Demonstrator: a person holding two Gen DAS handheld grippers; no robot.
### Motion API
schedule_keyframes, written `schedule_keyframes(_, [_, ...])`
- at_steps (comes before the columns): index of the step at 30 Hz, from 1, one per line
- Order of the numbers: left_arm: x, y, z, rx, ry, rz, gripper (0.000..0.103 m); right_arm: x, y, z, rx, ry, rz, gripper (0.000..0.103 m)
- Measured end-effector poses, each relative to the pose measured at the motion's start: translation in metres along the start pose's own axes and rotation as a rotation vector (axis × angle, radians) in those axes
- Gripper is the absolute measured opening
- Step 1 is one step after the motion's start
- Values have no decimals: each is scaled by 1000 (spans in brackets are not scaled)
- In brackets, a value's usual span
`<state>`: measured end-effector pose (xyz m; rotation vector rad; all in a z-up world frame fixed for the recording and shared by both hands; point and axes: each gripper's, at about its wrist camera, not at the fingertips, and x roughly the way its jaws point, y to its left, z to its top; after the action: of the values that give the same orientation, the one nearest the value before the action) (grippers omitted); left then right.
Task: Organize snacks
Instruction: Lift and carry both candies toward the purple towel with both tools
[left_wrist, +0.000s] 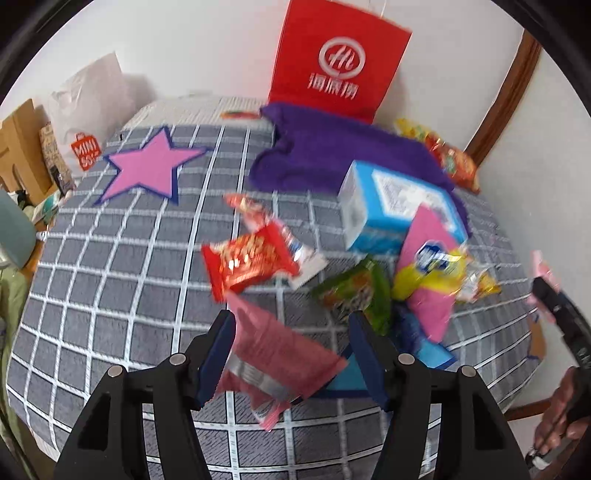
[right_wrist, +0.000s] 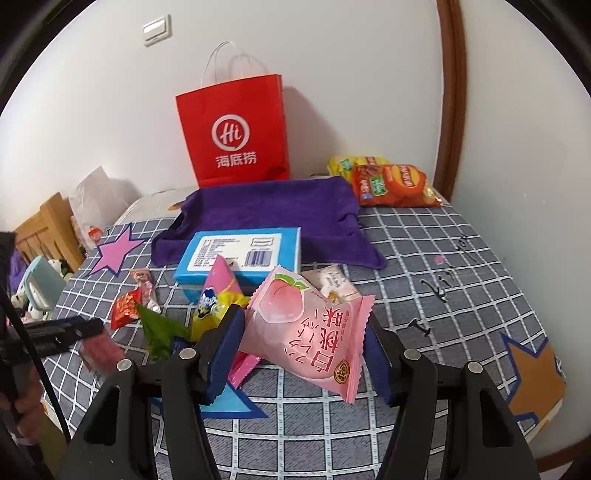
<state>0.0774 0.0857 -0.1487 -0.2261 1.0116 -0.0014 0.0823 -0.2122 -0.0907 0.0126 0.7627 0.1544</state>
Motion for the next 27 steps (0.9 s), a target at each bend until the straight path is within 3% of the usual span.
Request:
schedule_keyframes(8, [30, -2, -10, 53, 66, 53, 61, 9, -2, -4, 6, 17, -9, 62])
schedule_keyframes(10, [30, -3, -12, 60, 49, 57, 58, 11, -3, -4, 6, 23, -16, 61])
schedule_keyframes(12, [27, -1, -12, 59, 21, 62, 45, 13, -3, -4, 3, 30, -21, 61])
schedule_keyframes(16, [19, 5, -8, 41, 13, 14, 34, 15, -3, -1, 3, 29, -25, 61])
schedule_keyframes(20, [8, 10, 0, 18, 1, -28, 34, 11, -1, 7, -3, 18, -25, 61])
schedule_keyframes(27, [-24, 7, 30, 33, -82, -30, 34, 0, 1, 30, -6, -21, -21, 61])
